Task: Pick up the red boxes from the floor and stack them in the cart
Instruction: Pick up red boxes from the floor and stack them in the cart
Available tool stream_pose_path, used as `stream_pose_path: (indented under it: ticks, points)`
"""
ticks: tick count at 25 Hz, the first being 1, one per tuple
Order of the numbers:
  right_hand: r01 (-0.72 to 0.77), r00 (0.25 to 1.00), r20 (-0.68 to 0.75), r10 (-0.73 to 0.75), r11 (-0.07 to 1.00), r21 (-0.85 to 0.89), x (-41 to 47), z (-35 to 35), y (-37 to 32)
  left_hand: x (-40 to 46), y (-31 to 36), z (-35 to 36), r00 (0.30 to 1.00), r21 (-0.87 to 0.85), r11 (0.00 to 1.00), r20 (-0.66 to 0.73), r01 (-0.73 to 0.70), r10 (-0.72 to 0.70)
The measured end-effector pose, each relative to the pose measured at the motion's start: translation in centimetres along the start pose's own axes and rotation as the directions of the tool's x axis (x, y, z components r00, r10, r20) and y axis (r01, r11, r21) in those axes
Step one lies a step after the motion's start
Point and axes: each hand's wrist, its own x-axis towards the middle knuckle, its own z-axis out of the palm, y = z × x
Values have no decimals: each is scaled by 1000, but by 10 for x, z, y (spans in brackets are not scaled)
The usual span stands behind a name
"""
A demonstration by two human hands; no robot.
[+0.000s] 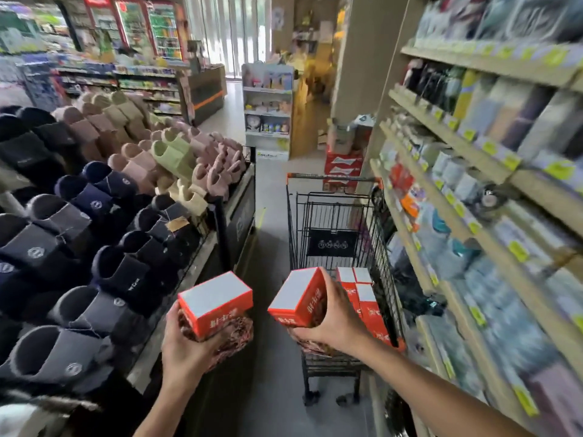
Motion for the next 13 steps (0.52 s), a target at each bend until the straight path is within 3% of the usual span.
stream_pose_path:
  ticks: [6,13]
  points:
    - [-157,980,-128,151,987,-38,19,-28,37,60,-1,58,976,-69,998,217,13,2]
    - [-282,940,-200,275,959,-11,49,-55,110,104,-7,147,944,-28,999,329,22,-12]
